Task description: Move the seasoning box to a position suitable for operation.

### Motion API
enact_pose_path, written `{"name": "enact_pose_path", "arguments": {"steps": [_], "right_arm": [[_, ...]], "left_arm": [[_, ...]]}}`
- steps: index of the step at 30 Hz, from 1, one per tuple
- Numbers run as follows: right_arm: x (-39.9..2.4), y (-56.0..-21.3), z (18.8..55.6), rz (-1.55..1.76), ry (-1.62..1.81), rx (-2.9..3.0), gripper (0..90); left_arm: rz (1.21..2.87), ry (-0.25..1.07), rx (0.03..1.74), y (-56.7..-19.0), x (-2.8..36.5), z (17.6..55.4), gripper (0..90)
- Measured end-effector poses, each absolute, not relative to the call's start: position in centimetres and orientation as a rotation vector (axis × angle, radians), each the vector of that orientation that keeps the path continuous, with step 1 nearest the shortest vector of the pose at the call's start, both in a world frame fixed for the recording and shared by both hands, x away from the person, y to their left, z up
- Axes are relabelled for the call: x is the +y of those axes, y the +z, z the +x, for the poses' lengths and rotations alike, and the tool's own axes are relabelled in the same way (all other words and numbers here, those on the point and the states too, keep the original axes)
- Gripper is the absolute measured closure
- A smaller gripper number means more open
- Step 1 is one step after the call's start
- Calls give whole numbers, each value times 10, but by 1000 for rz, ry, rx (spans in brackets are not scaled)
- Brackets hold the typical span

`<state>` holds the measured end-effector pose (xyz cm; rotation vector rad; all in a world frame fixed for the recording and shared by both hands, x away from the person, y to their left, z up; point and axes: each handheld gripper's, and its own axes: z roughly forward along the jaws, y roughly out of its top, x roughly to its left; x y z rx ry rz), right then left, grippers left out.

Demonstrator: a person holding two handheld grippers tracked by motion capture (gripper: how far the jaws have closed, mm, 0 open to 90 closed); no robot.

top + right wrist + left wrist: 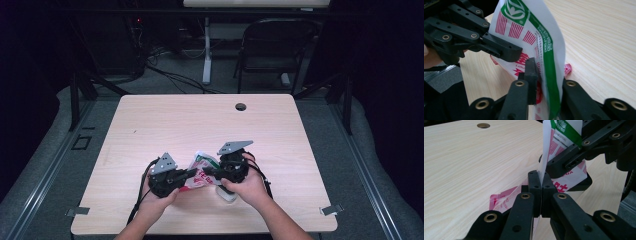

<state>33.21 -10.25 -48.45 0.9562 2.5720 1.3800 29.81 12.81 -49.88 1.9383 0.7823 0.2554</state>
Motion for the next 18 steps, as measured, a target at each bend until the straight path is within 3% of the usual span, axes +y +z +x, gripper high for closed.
{"name": "enact_pose_path", "arguments": {"steps": [14,18], "right_arm": [[-99,-486,334,936,1351,2621,899],[-95,-485,334,890,1309,2632,900]], "left_arm": [[1958,276,769,-503,129,296,887],[1986,282,763,-503,132,296,777]]}}
